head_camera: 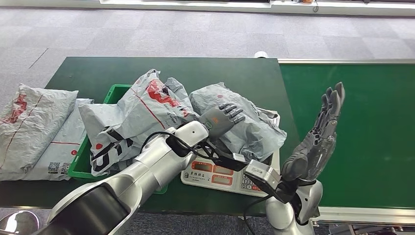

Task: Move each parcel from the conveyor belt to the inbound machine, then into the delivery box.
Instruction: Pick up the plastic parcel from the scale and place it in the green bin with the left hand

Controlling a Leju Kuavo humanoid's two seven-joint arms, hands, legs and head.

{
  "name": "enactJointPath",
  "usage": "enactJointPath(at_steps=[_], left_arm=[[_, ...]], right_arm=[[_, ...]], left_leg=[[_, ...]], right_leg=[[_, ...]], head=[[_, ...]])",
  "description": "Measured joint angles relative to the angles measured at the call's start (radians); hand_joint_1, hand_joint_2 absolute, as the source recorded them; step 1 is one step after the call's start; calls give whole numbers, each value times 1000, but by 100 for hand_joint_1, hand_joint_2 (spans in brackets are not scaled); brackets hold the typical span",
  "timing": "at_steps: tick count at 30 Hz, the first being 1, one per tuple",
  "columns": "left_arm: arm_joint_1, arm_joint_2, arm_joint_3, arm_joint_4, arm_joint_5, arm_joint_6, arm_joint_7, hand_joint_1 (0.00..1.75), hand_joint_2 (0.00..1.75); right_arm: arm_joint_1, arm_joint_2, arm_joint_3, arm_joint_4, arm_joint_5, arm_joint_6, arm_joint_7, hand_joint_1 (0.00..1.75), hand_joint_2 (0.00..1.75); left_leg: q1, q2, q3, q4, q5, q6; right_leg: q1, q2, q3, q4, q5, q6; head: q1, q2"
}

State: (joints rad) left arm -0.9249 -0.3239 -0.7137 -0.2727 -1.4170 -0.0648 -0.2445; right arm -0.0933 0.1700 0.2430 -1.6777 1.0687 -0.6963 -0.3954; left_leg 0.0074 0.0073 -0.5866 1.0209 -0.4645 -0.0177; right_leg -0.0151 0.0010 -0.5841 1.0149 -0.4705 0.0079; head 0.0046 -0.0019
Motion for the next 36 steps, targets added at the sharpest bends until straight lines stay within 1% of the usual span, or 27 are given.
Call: enactJointPath(at_steps=[5, 8, 9, 12, 13, 21, 25, 31, 36], left_arm=[[25, 0, -32, 9, -52, -18, -29, 0, 175], [34, 1, -55, 9, -65, -3, -32, 1, 175], [35, 1, -60, 9, -66, 7, -33, 41, 175], [39, 4, -67, 10, -65, 36, -40, 171, 175], [42, 5, -69, 10, -64, 44, -43, 175, 175], [64, 6, -73, 12, -51, 88, -49, 175, 175], [68, 8, -73, 13, -48, 101, -47, 175, 175], [70, 14, -73, 14, -36, 119, -39, 175, 175], [71, 19, -73, 15, -32, 121, -39, 175, 175]], right_arm=[[-3, 2, 0, 0, 1, 1, 0, 0, 0], [-11, 3, 0, 0, -1, 4, 0, 0, 0], [-13, 3, 0, 0, -2, 6, 0, 0, 0], [-18, 3, 0, 0, -7, 9, -1, 0, 0], [-19, 3, 0, 0, -9, 10, -1, 0, 0], [-30, 3, 0, 2, -19, 8, -1, 0, 0], [-36, 3, 4, 11, -30, 2, -4, 0, 175], [-47, 3, 6, 36, -51, 0, -30, 0, 175], [-51, 3, 6, 51, -53, 0, -35, 0, 175]], left_leg=[[0, 0, 0, 0, 0, 0], [0, 0, 1, 0, 0, 0], [0, 0, 2, 0, 0, 0], [0, 0, 2, 0, 0, 0], [0, 0, 2, 0, 0, 0], [0, 0, 1, 0, 0, 0], [0, 0, 1, 0, 0, 0], [0, 0, 1, 0, 0, 0], [0, 0, 1, 0, 0, 0]], right_leg=[[0, 0, 1, 0, 0, 0], [0, 0, 2, 0, 0, 0], [0, 0, 2, 0, 0, 0], [0, 0, 2, 0, 0, 0], [0, 0, 2, 0, 0, 0], [0, 0, 2, 0, 0, 0], [0, 0, 2, 0, 0, 0], [0, 0, 2, 0, 0, 0], [0, 0, 2, 0, 0, 0]], head=[[0, 0], [0, 0], [0, 0], [0, 0], [0, 0], [0, 0], [0, 0], [0, 0], [0, 0]])
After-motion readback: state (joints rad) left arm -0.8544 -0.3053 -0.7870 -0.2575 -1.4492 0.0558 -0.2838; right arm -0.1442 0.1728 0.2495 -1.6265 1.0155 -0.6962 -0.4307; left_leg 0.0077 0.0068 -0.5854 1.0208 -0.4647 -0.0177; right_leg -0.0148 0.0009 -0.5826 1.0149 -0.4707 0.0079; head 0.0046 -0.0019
